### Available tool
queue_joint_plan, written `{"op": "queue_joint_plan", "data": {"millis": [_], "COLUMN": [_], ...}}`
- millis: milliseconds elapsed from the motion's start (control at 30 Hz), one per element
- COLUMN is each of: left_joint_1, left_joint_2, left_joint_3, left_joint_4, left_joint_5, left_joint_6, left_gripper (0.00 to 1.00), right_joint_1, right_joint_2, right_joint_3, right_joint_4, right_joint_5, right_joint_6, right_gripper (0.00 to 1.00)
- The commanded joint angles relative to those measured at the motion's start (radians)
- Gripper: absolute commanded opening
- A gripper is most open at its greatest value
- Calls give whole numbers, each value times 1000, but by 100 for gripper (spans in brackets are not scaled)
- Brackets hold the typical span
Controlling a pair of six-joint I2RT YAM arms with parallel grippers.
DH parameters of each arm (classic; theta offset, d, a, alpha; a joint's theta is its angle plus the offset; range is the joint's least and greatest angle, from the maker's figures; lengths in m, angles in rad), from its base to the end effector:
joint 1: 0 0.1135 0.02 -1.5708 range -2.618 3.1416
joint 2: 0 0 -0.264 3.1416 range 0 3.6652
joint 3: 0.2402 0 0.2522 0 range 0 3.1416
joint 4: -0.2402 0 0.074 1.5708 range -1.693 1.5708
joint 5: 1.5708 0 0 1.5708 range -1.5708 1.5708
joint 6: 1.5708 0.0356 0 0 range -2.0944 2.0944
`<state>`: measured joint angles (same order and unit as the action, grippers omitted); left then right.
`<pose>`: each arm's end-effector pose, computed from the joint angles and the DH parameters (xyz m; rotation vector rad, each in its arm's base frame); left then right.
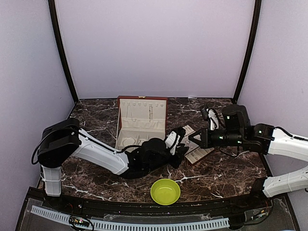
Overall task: Organize the mixed jewelry
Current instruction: Pass from the right arm to the left
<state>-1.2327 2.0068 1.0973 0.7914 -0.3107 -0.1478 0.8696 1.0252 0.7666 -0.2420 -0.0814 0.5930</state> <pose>0.1550 -0.4081 0.1836 0.6857 1.6029 -0.7682 0.1469 0.1785 0.2820 -0.3591 2.1915 0.9462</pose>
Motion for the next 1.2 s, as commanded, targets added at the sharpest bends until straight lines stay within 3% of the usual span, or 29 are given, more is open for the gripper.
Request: {"op": "queue_joint_plan", "data": {"millis": [0,400,767,933,1167], "left_joint_1": [-6,-6,-7,-7,-7], "left_joint_2": [8,38,39,-40,-170], "left_joint_3": [26,34,27,-38,-107], "left_joint_4": [26,33,39,69,10], "left_joint_5": [9,9,-11,-46,-96], "left_joint_6": [-18,-29,-34,-44,-6], "left_gripper": [24,22,13,1,0], "right_joint_1": [-4,-6,-5,-5,-4], "right_joint_2": [-23,-66,-98,-99,-57], "right_joint_3": [6,40,48,20,-70], "right_joint_4": [21,-6,-29,-31,63], "right_joint_5": [10,19,41,58,48], "right_joint_6": [33,53,64,63,93], "right_gripper": [0,0,0,0,0]}}
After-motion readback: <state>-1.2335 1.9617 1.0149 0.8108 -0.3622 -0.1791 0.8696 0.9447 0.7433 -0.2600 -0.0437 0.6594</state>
